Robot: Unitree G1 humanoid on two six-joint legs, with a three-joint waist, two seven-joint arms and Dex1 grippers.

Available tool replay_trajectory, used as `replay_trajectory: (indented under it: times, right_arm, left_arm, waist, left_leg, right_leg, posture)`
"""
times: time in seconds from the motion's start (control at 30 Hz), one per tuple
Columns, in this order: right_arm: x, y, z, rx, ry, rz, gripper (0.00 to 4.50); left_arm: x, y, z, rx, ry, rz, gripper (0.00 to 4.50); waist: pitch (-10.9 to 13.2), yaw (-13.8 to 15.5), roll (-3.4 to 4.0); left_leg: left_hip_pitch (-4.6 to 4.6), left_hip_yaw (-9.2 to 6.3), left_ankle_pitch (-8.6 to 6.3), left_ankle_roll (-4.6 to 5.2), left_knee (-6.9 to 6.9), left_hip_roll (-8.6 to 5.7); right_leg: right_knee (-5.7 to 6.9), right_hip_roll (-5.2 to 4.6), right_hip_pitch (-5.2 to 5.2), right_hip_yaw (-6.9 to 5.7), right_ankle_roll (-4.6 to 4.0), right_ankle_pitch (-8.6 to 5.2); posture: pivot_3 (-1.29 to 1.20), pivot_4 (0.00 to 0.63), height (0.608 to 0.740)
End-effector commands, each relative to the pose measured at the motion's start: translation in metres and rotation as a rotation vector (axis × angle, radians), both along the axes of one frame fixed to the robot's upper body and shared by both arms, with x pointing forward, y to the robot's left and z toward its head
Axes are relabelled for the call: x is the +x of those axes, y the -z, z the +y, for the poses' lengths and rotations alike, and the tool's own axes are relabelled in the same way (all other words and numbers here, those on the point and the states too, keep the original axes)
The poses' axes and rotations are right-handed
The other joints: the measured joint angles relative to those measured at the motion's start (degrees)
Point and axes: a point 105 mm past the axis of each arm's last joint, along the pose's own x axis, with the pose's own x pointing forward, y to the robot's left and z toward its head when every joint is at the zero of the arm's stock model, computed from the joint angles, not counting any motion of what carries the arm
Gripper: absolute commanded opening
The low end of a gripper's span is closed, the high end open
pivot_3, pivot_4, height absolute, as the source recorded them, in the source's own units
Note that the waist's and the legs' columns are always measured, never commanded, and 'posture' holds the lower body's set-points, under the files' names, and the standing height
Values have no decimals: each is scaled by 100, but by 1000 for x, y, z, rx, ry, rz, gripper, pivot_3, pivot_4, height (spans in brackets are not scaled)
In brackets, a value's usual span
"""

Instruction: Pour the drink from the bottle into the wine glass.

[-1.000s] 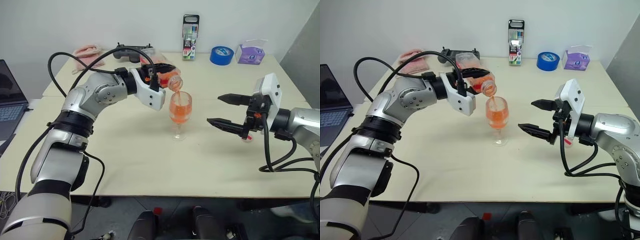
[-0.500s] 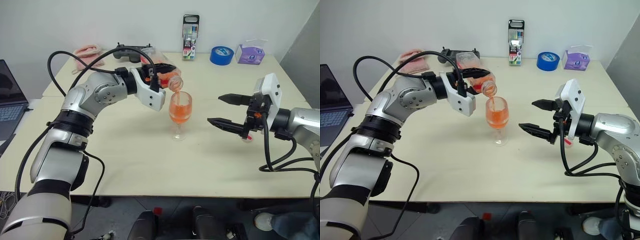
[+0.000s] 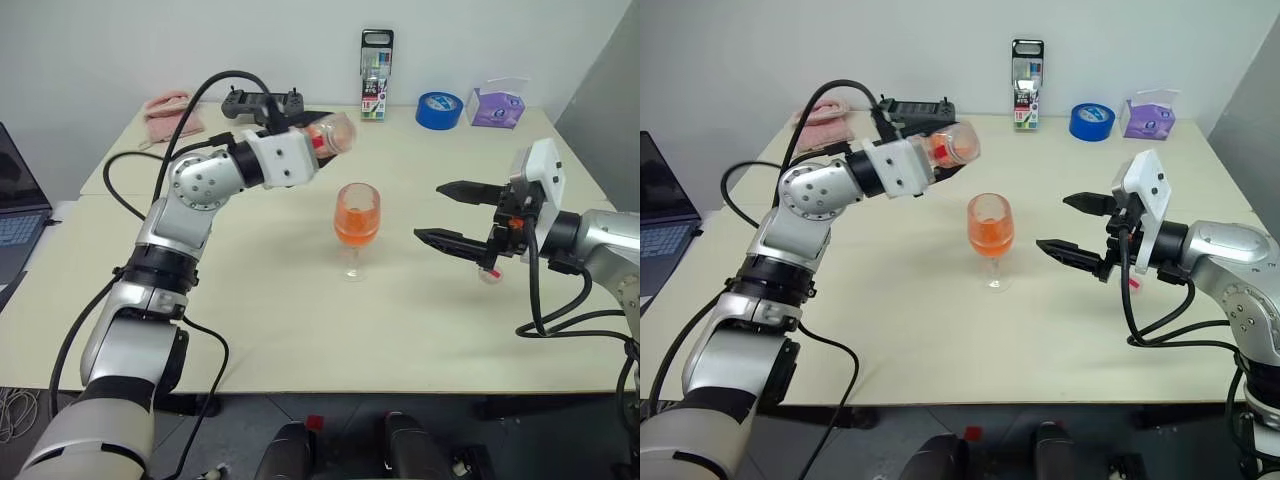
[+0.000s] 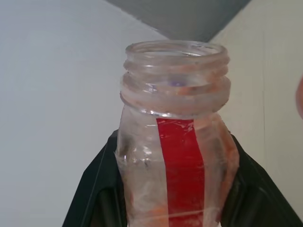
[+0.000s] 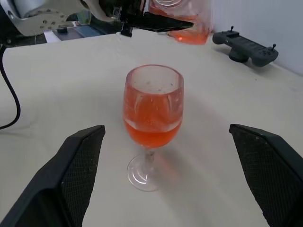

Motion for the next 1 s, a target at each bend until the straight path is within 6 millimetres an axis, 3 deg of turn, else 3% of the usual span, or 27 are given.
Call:
replay_trajectory:
  times: [0.03,0.1,0.2,0.37,0.5,0.67,0.8,1.0]
  right_arm:
    - [-3,-30,7,60,-32,-101,4500]
    - [-4,-36,11,84,-51,-110,4500]
    - [-1,-46,26,84,-71,-113,4500]
    - [3,-61,60,68,-93,-145,4500]
    - [-2,-61,69,61,-148,-141,4500]
    - [-6,-57,69,36,-175,-133,4500]
    - [-5,-52,66,23,-176,-125,4500]
    - [-4,-50,63,4,-171,-124,4500]
  left_arm:
    - [-2,-19,24,-244,-47,88,1818]
    - [3,-15,37,-408,-83,206,1818]
    - [15,1,74,-683,-235,354,1817]
    - [23,39,106,-895,-432,478,1816]
    - [24,62,118,-967,-515,505,1816]
    - [18,83,120,-912,-546,517,1816]
    - [10,113,125,-824,-623,499,1816]
    - [4,117,135,-900,-671,480,3811]
  waist:
    - [0,-21,0]
    - [0,-27,0]
    - [0,-34,1]
    - [-2,-31,3]
    - [-3,31,2]
    - [-3,38,2]
    - [-5,16,4]
    - [-10,-3,9]
  left_leg:
    - [0,0,0,0,0,0]
    - [2,-2,0,0,0,1]
    - [2,-9,0,0,0,7]
    - [8,-34,1,-1,-2,5]
    - [-4,-54,1,-3,0,4]
    - [-8,-52,1,-2,3,-1]
    - [2,-49,1,-2,-2,-1]
    - [8,-43,1,-2,-6,0]
  right_leg:
    - [1,0,-1,0,0,0]
    - [2,0,-1,1,0,0]
    - [4,0,-1,0,0,0]
    - [6,0,-3,-2,0,0]
    - [-4,-8,-2,-9,-1,1]
    - [-8,-15,-2,-5,0,2]
    - [-6,-12,-1,-4,-1,2]
    - [-1,-10,0,0,-1,2]
  posture:
    - [0,150,740]
    - [0,150,740]
    - [0,150,740]
    - [0,150,740]
    - [0,150,740]
    - [0,150,740]
    - [0,150,740]
    - [0,150,740]
